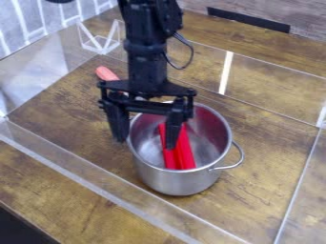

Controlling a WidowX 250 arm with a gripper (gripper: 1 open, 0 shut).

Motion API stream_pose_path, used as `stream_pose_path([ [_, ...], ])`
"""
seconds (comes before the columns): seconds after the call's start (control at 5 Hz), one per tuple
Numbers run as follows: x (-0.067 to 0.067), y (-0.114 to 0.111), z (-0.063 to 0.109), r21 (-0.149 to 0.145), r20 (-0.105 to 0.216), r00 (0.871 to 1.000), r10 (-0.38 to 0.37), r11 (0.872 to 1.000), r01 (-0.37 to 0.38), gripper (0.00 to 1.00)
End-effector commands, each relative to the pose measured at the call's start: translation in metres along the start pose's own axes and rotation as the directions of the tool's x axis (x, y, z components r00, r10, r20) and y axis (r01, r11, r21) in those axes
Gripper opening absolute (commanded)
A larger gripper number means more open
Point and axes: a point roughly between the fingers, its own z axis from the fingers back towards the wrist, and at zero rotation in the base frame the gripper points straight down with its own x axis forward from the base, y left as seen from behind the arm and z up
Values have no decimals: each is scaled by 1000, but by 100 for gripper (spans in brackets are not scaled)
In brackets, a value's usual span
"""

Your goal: Remove the red object from the silver pot and put it on the table

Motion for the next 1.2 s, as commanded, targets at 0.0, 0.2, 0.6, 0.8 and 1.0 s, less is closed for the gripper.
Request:
stream_pose_path([
  [0.0,-7,-12,23,-47,76,997,9,999,-6,100],
  [0.2,-14,-18,34,-70,102,995,17,997,-10,100],
  [0.6,-4,-25,24,-139,158,955,251,963,-230,100],
  [0.8,7,-24,20,-141,174,958,227,969,-204,100],
  [1.0,17,-22,17,-138,193,962,194,976,-169,100],
])
